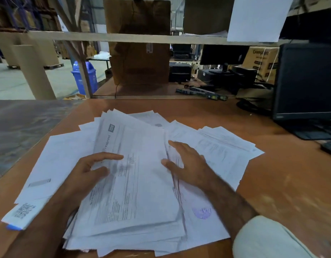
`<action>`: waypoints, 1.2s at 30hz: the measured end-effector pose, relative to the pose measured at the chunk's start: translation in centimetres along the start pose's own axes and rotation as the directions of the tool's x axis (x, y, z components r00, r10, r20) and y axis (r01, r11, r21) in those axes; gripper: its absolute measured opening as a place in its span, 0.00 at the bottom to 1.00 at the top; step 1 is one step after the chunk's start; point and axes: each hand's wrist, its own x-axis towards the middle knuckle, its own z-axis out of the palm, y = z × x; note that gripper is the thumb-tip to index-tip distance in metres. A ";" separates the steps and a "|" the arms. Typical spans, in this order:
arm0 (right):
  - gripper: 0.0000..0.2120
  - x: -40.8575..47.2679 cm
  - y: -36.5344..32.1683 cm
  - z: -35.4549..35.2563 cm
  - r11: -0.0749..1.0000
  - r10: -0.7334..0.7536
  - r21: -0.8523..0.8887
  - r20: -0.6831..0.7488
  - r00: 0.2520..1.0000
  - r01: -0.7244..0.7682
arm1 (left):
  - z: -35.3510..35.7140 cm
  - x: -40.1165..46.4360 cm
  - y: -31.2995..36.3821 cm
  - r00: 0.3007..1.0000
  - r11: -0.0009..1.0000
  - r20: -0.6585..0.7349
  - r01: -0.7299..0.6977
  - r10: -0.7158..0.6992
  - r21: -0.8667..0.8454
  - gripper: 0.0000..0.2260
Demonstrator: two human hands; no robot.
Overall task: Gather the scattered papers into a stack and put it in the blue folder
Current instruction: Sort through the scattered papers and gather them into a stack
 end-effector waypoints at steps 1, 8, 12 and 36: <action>0.33 -0.2 0.8 -0.4 0.993 0.052 -0.111 0.043 0.998 -0.047 | -0.3 0.1 0.0 1.000 1.000 -0.022 0.011 -0.011 -0.019 0.25; 0.29 -0.5 1.9 -4.1 0.900 0.282 -0.371 0.096 0.955 -0.229 | -2.8 0.2 -0.5 0.985 0.992 -0.167 0.025 -0.046 -0.124 0.23; 0.22 -0.2 2.0 -4.1 0.897 0.270 -0.378 0.064 0.961 -0.228 | -3.3 0.3 -1.0 0.980 0.985 -0.164 0.092 -0.116 -0.147 0.21; 0.37 -0.9 4.5 -3.3 0.876 0.295 -0.422 0.082 0.952 -0.235 | -2.6 -1.1 -0.6 0.978 0.994 -0.187 0.074 -0.088 -0.081 0.17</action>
